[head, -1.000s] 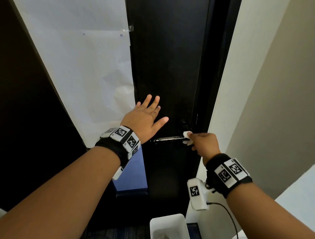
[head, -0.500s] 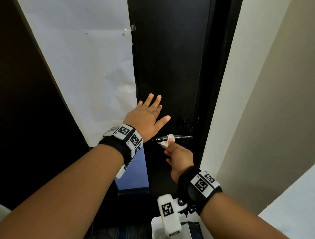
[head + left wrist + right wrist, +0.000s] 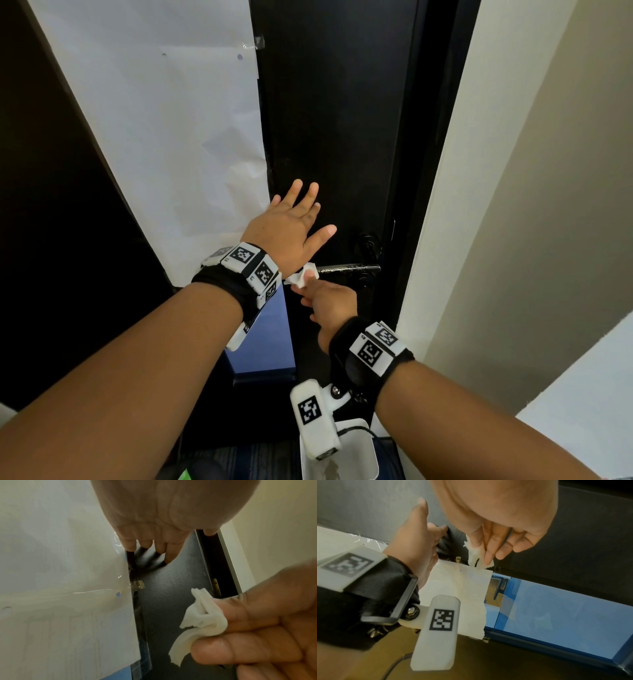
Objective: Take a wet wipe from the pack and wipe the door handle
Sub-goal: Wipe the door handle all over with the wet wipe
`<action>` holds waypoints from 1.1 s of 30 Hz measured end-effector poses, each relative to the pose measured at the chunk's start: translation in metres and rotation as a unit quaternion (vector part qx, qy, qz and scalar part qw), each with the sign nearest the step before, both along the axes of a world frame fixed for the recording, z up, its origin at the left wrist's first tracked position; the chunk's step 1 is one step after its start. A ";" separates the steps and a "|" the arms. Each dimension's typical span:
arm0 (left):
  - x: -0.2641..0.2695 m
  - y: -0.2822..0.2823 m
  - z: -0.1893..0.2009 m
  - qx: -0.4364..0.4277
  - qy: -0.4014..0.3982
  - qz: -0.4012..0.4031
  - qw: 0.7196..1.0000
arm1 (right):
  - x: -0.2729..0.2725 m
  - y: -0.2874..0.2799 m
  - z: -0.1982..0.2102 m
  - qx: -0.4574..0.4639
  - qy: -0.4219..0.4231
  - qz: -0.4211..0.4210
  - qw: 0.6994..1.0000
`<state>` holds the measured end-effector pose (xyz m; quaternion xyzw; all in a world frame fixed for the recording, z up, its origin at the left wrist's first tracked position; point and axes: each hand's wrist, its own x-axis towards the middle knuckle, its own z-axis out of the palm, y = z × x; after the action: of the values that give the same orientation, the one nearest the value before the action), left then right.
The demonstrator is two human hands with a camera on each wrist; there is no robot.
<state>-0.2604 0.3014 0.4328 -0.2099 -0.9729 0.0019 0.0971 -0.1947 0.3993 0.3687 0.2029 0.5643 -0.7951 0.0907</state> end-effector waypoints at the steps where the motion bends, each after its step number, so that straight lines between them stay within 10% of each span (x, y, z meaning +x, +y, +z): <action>1: 0.000 0.000 0.000 0.002 -0.002 0.001 1.000 | 0.001 0.000 0.002 0.008 0.005 0.016 1.000; 10: 0.003 0.001 0.004 0.008 -0.012 0.011 1.000 | 0.010 0.041 0.019 0.210 0.247 0.068 0.944; 15: 0.002 0.000 0.004 0.009 -0.018 0.009 1.000 | -0.024 0.097 0.020 0.675 0.432 0.021 0.598; 18: 0.001 -0.002 0.004 0.016 -0.021 0.002 1.000 | -0.036 0.114 0.010 0.772 0.400 0.069 0.490; 33: -0.001 -0.003 0.002 0.024 -0.007 -0.007 1.000 | -0.042 0.041 -0.005 0.755 0.452 0.125 0.458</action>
<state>-0.2612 0.2985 0.4348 -0.2141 -0.9719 -0.0234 0.0954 -0.2369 0.4406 0.3637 -0.2689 0.9251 -0.0189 -0.2674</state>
